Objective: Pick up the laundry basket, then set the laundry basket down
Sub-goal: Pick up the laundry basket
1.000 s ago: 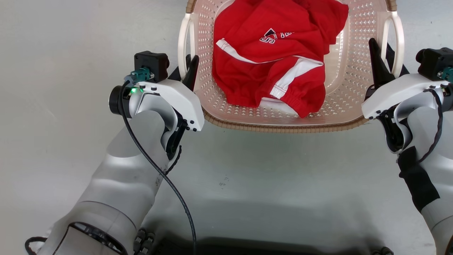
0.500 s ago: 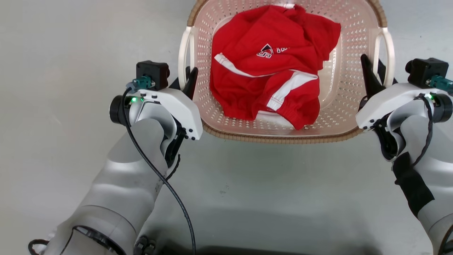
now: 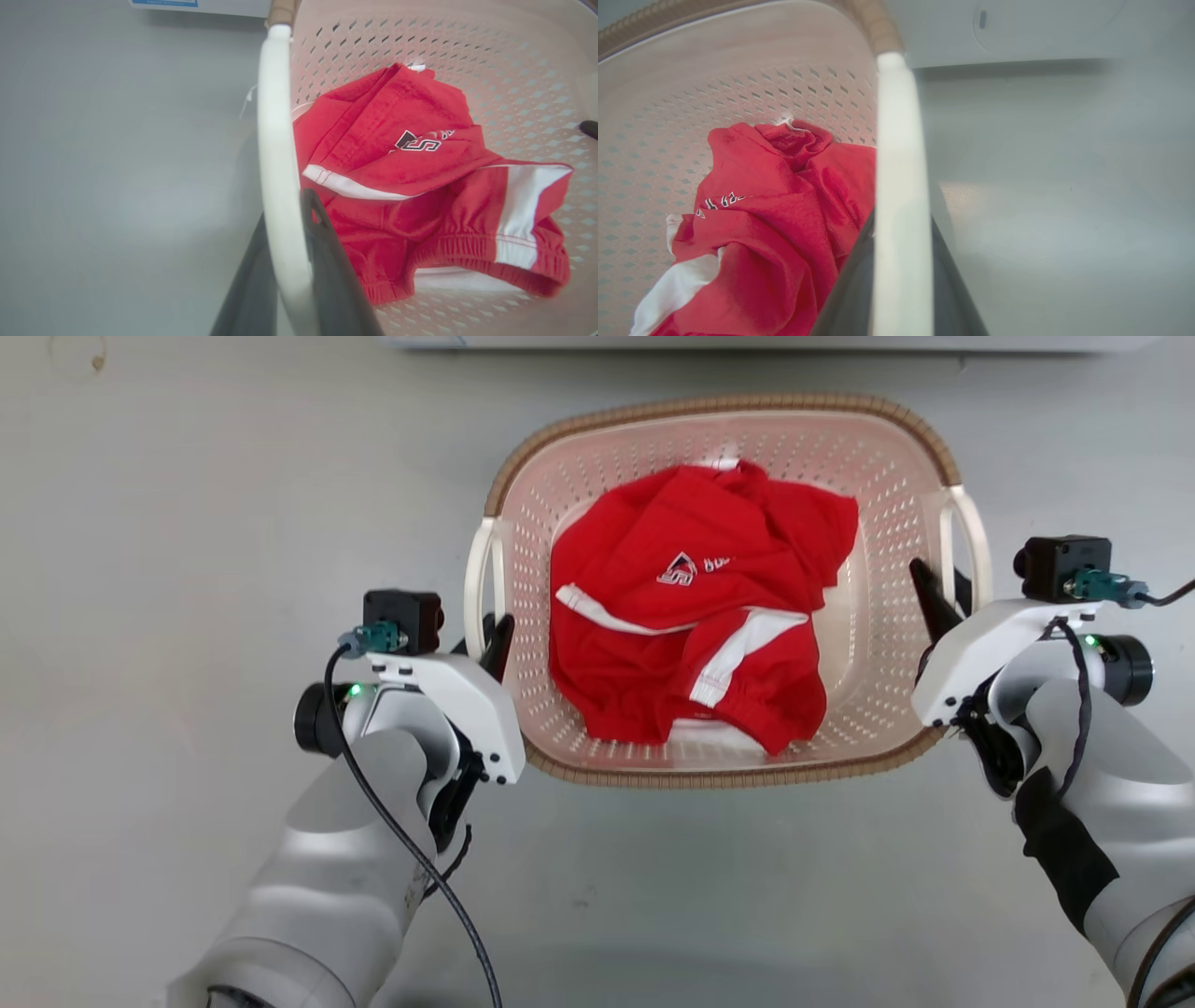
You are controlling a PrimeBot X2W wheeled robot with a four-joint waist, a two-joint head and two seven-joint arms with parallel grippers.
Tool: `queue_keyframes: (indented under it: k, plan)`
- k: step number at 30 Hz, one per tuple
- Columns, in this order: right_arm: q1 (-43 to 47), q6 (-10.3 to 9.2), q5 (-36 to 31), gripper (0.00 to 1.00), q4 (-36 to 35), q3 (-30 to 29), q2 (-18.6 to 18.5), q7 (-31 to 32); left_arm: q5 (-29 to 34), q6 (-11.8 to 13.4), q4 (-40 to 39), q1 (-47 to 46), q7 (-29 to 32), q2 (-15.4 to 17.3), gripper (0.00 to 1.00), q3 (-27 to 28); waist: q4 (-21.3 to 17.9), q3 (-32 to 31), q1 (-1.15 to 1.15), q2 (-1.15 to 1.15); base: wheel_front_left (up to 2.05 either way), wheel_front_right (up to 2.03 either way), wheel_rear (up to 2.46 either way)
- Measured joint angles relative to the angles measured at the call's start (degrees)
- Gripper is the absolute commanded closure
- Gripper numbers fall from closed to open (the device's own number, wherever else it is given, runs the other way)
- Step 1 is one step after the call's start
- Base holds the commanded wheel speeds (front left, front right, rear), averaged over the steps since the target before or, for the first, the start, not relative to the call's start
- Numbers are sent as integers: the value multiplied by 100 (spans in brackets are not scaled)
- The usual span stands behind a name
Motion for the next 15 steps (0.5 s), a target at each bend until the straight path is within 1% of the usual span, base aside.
queue_keyframes:
  k: [6,15]
  plan:
    - [186,0,330,100,80,264,42,231,-135,-18,27,296,154,34,100,-107,-14,-505,0,0,0,0,0]
    - [853,0,910,100,78,656,126,526,-249,-44,57,910,579,121,100,-287,-57,-1372,0,0,0,0,0]
